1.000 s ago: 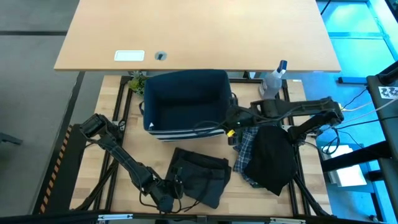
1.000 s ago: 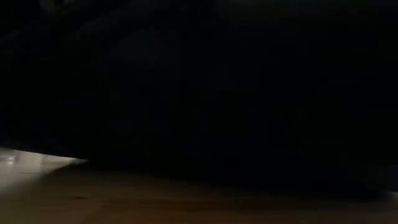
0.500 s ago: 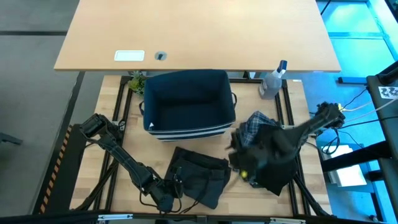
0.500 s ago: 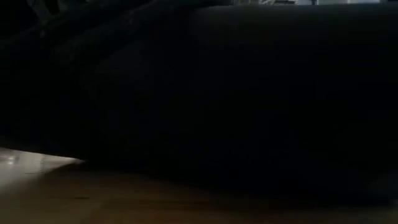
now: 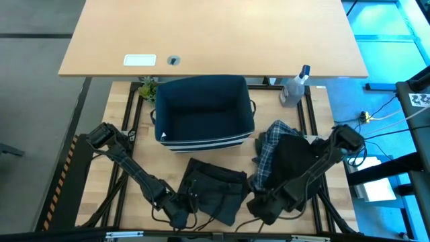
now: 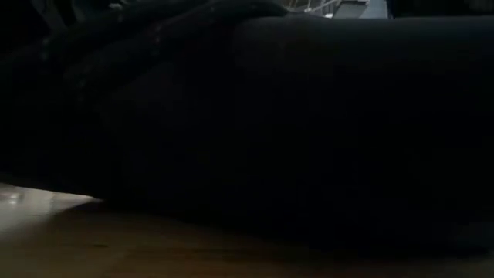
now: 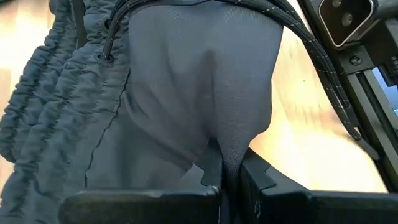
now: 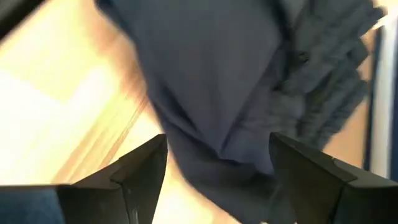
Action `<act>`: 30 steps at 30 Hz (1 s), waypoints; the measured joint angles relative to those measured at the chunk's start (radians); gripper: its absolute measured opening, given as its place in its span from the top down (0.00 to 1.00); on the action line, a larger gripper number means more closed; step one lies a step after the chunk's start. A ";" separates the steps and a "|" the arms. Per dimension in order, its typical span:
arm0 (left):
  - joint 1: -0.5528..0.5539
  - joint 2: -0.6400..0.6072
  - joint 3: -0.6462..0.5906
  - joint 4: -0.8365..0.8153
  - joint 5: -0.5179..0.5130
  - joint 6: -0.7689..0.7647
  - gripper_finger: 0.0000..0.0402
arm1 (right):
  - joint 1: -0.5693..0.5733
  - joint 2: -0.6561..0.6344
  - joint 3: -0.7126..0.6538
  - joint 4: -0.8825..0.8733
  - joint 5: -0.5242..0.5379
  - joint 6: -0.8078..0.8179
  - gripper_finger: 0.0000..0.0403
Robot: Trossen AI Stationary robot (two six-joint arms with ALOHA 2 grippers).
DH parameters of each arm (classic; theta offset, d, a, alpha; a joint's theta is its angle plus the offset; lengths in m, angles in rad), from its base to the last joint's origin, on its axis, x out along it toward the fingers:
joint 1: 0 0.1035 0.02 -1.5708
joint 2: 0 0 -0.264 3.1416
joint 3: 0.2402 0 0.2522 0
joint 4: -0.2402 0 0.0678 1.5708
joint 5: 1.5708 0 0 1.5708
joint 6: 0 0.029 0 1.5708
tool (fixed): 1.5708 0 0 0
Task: Fold Laundry from Bin
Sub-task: Put the black shorts into the laundry bin
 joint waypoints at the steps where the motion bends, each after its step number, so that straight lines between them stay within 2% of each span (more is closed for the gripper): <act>1: 0.002 0.000 0.000 0.000 0.005 -0.003 0.98 | 0.000 0.017 0.001 0.002 -0.002 0.000 0.30; 6: 0.011 0.000 0.000 0.000 0.020 -0.024 0.98 | -0.002 0.083 0.002 0.011 -0.057 -0.035 0.30; 9: 0.016 0.000 0.000 0.000 0.038 -0.043 0.98 | -0.002 0.102 0.001 0.005 -0.060 -0.080 0.26; 15: 0.021 0.000 0.000 -0.005 0.063 -0.100 0.98 | -0.003 0.102 0.002 0.000 0.077 -0.164 0.12; 19: 0.022 0.000 0.000 -0.007 0.073 -0.132 0.98 | -0.017 0.124 0.002 0.004 0.099 -0.215 0.03; 22: 0.022 0.000 0.000 -0.008 0.076 -0.141 0.98 | -0.024 0.160 0.003 0.013 0.117 -0.286 0.02; 27: 0.029 0.000 0.000 -0.011 0.077 -0.151 0.98 | -0.034 0.192 0.004 0.057 0.231 -0.403 0.02; 30: 0.030 0.000 0.000 -0.018 0.085 -0.152 0.98 | -0.040 0.194 0.000 0.056 0.262 -0.434 0.02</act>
